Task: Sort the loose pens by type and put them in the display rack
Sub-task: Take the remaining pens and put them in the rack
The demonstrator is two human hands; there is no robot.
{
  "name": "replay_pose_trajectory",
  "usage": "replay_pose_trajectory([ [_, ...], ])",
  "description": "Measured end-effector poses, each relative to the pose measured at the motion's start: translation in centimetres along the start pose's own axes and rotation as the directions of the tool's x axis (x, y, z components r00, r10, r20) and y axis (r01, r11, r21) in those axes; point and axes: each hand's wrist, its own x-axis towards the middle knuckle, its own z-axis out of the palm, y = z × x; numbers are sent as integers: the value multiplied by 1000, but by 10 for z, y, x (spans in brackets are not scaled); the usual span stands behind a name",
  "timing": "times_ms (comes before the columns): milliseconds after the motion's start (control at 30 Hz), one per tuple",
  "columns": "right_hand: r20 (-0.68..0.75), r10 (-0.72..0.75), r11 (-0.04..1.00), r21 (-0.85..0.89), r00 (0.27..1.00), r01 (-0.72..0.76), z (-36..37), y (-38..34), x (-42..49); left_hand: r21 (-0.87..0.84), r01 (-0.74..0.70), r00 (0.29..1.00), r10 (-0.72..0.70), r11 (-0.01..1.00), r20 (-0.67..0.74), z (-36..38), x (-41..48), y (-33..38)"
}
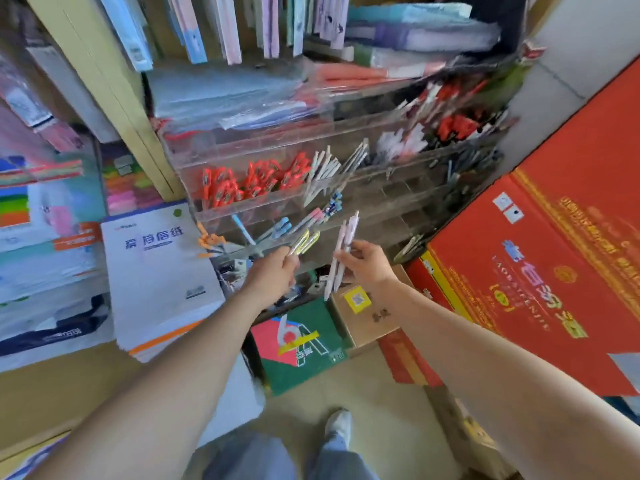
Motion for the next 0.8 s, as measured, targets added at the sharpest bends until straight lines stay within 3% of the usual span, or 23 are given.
replay_pose_trajectory([
  [233, 21, 30, 999, -13, 999, -30, -34, -18, 46, -35, 51, 998, -52, 998, -38, 16, 32, 30],
  [800, -186, 16, 997, 77, 982, -1, -63, -42, 147, -72, 144, 989, -142, 987, 25, 19, 111, 44],
])
